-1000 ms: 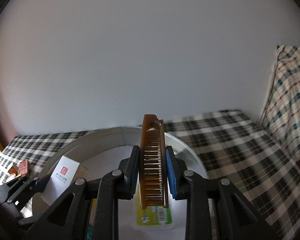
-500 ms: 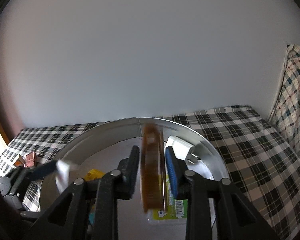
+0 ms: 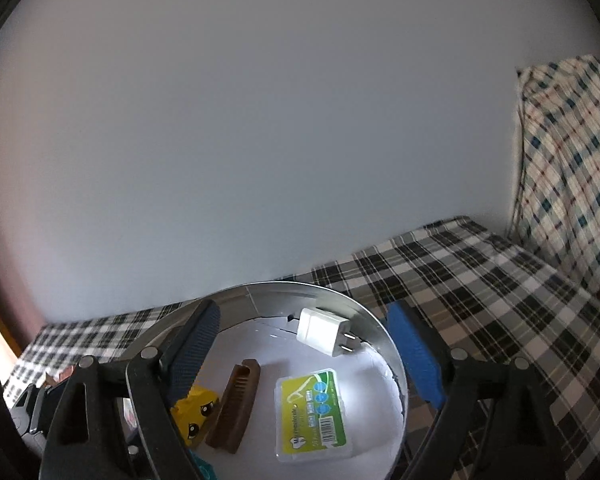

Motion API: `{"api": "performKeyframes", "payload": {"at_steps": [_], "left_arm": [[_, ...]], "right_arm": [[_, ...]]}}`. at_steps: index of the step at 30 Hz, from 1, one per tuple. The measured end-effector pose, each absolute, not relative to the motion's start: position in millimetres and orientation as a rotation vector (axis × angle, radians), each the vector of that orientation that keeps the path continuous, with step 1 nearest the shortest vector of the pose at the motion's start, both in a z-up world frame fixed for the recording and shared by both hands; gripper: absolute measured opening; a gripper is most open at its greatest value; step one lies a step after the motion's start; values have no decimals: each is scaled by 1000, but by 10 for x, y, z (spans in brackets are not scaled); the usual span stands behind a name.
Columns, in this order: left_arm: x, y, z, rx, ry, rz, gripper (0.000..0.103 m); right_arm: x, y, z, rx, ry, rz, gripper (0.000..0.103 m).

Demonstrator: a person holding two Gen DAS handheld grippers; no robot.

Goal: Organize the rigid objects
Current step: 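Move both open tools from the tin back toward the remaining objects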

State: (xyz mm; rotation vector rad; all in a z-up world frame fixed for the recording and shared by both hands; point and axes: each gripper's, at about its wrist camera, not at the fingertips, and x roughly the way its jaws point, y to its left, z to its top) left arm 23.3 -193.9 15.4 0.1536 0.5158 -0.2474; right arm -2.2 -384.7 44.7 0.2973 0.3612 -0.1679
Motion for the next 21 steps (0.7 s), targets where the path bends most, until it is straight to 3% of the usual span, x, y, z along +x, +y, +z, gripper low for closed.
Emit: {"api": "performKeyframes", "payload": {"at_steps": [10, 21], "left_arm": [[182, -1646, 210, 157, 384, -124, 102], [137, -1462, 168, 157, 368, -117, 102]], "right_arm": [[-242, -3836, 479, 245, 194, -270, 87], [-490, -3512, 499, 110, 40, -358, 93]]}}
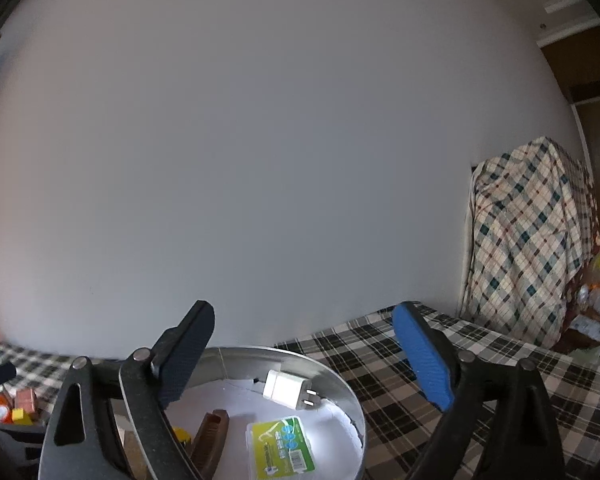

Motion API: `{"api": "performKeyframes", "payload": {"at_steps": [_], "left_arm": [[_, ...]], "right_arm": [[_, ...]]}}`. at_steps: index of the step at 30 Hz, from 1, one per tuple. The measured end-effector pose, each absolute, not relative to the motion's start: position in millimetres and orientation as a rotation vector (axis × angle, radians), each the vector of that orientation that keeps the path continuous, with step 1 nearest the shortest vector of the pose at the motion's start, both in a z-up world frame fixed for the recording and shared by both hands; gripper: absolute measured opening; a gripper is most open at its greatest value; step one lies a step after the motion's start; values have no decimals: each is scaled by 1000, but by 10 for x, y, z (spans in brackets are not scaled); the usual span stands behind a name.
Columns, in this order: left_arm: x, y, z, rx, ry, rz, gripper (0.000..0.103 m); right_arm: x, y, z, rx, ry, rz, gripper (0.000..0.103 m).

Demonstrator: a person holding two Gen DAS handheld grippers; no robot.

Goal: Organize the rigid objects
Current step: 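Move both open tools from the tin back toward the remaining objects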

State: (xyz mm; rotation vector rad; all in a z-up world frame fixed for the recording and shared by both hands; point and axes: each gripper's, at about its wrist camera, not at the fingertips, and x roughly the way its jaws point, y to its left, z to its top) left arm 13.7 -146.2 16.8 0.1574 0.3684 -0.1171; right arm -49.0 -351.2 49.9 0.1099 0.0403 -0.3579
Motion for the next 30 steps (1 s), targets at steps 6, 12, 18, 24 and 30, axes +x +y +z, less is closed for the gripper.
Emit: {"api": "performKeyframes", "payload": {"at_steps": [6, 12, 18, 24, 30], "left_arm": [[63, -1379, 159, 147, 373, -139, 102], [30, -1295, 153, 132, 388, -155, 102], [30, -1179, 139, 108, 406, -164, 102], [23, -1081, 139, 104, 408, -162, 102], [29, -923, 134, 85, 417, -154, 102]], "right_arm": [[-480, -3296, 445, 15, 83, -348, 93], [-591, -3250, 451, 15, 57, -392, 93], [-657, -3236, 441, 68, 73, -394, 93], [-672, -3110, 432, 40, 74, -390, 93], [-648, -2941, 429, 19, 75, -370, 93]]}}
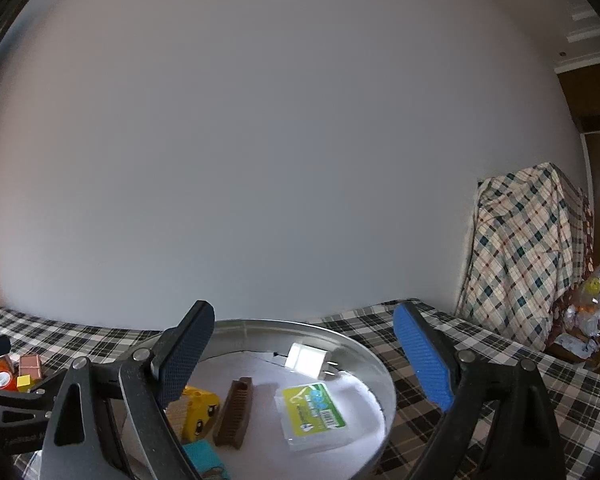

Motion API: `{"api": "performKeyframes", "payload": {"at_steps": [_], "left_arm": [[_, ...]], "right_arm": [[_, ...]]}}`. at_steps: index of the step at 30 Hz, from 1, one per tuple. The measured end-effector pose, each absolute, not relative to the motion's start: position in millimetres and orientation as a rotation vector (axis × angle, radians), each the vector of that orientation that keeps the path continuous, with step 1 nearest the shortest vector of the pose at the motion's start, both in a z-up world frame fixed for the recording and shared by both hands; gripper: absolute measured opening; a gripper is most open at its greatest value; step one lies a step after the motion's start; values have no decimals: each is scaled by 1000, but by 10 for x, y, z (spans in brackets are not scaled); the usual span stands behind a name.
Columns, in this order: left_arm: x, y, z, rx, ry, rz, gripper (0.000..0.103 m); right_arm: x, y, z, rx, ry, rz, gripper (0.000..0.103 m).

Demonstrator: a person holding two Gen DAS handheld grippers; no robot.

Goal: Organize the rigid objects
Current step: 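Move both open tools from the tin back toward the remaining objects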

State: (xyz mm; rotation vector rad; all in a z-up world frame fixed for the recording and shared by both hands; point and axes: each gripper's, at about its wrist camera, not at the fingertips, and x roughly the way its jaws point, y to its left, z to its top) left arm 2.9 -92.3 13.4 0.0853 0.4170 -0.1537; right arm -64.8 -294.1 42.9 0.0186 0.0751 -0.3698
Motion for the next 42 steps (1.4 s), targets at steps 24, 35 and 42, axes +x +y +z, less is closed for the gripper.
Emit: {"api": "performKeyframes", "payload": {"at_steps": [24, 35, 42], "left_arm": [[219, -83, 79, 50, 453, -69, 102], [323, 453, 40, 53, 486, 10, 102], [504, 937, 20, 40, 540, 115, 102]], "right_arm": [[-191, -1850, 320, 54, 223, -134, 93], [57, -1358, 252, -9, 289, -25, 93], [265, -1151, 200, -54, 378, 41, 93]]}}
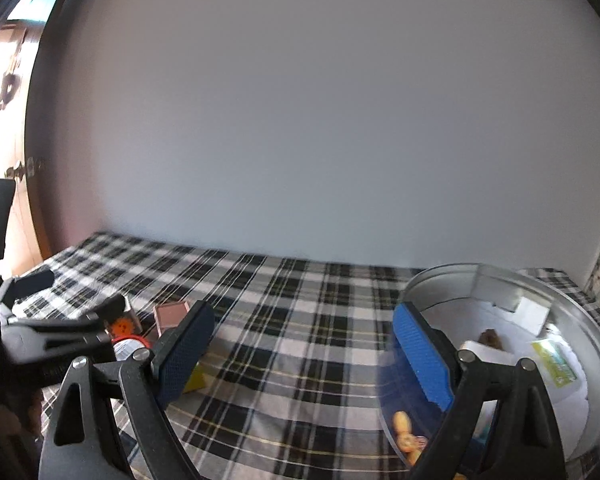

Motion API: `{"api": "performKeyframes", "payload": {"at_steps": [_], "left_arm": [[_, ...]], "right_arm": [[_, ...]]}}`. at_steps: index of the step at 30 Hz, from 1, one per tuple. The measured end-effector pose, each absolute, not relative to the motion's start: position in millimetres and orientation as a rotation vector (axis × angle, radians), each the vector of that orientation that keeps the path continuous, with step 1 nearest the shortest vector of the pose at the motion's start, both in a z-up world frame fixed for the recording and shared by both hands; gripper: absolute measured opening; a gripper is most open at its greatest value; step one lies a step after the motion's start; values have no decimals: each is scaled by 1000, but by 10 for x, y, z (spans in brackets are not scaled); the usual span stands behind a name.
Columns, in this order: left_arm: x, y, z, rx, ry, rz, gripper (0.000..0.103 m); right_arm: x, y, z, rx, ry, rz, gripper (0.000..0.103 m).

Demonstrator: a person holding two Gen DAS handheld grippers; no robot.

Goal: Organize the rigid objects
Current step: 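Move both open tools from the tin back toward the remaining objects, then grasp the red tape roll with the left tool while the right tool grasps the yellow cube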

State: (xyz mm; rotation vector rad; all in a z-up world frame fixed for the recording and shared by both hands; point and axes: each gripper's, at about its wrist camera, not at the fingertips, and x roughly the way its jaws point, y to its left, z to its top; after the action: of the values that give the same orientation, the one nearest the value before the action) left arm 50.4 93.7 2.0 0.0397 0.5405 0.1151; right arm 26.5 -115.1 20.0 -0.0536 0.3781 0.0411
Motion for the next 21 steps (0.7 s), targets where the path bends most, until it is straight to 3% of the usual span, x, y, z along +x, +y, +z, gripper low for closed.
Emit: {"api": "performKeyframes", "payload": {"at_steps": [10, 15, 17, 21], "left_arm": [[663, 1442, -48, 16, 619, 223, 102], [682, 1509, -68, -6, 642, 202, 102], [690, 1486, -86, 0, 652, 179, 102], [689, 1382, -97, 22, 662, 128, 102]], "right_arm": [[612, -799, 3, -75, 583, 192, 92], [748, -570, -148, -168, 690, 216, 78], [812, -532, -197, -183, 733, 219, 64], [979, -490, -332, -175, 840, 257, 55]]}}
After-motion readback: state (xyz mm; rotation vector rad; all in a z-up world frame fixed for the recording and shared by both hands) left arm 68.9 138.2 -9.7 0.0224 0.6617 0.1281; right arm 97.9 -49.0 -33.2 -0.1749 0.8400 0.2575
